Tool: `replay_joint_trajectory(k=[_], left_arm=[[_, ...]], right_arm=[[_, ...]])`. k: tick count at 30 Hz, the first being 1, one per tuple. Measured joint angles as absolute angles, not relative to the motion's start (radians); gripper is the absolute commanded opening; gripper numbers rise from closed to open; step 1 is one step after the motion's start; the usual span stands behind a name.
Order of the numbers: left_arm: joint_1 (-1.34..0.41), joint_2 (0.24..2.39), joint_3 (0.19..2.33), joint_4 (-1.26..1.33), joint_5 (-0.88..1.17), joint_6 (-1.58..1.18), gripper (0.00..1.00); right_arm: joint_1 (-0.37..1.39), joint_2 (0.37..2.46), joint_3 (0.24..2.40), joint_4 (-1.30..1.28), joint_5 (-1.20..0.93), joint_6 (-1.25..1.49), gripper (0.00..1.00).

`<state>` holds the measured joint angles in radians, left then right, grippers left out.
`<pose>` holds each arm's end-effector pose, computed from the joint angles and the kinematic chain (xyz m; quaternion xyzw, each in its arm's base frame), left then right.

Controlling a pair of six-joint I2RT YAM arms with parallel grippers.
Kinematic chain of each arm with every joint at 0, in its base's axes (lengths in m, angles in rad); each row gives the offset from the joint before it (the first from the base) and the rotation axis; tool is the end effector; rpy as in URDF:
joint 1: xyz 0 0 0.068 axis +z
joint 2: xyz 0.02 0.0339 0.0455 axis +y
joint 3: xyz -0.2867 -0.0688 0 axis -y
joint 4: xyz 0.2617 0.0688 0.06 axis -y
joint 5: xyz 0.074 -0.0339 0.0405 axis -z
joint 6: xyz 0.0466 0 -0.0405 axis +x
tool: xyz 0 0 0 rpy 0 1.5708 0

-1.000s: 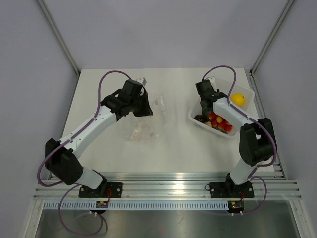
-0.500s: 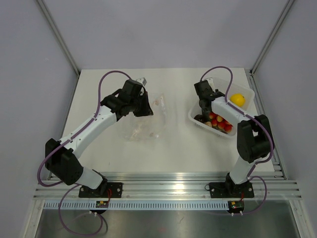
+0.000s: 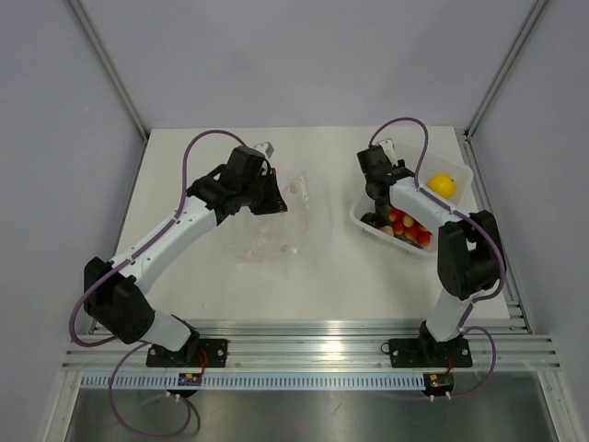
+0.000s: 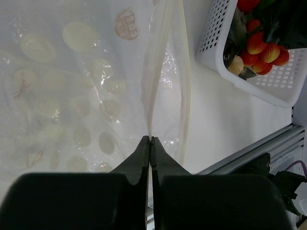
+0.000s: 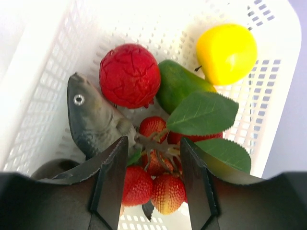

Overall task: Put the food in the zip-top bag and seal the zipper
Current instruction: Pick up the fake fruit from the bin.

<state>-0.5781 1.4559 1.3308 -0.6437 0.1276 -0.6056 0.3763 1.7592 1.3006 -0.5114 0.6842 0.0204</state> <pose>0.2821 -0.1911 0.3416 0.0123 0.9191 -0.2660 0.2905 0.3802 0.1186 0.2422 -0.0616 0.9032 -0.2592 0.3364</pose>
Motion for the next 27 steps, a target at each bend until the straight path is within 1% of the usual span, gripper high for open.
replay_joint_trajectory(k=[7, 8, 9, 11, 12, 14, 15, 21, 27], left_arm=[[-0.578, 1.456, 1.33, -0.635, 0.131, -0.605, 0.0], [-0.578, 1.456, 1.329, -0.633, 0.132, -0.605, 0.0], [-0.578, 1.456, 1.327, -0.633, 0.132, -0.605, 0.0], [-0.578, 1.456, 1.321, -0.633, 0.133, -0.605, 0.0], [-0.578, 1.456, 1.317, -0.634, 0.134, -0.605, 0.0], [-0.578, 1.456, 1.314, -0.634, 0.137, -0.605, 0.0], [-0.578, 1.456, 1.314, -0.633, 0.139, -0.605, 0.0], [-0.583, 1.457, 1.314, -0.629, 0.155, -0.606, 0.0], [-0.592, 1.48, 1.317, -0.607, 0.181, -0.612, 0.0]], right_arm=[[0.378, 1.804, 1.308, -0.464, 0.749, -0.02, 0.54], [0.378, 1.812, 1.308, -0.459, 0.756, -0.023, 0.48], [0.378, 1.817, 1.308, -0.454, 0.762, -0.029, 0.45], [0.378, 1.822, 1.306, -0.442, 0.772, -0.033, 0.33], [0.378, 1.822, 1.304, -0.434, 0.777, -0.035, 0.19], [0.379, 1.822, 1.3, -0.419, 0.796, -0.037, 0.07], [0.379, 1.821, 1.297, -0.413, 0.804, -0.037, 0.0], [0.379, 1.761, 1.28, -0.425, 0.817, -0.019, 0.0], [0.379, 1.585, 1.281, -0.48, 0.77, 0.045, 0.0]])
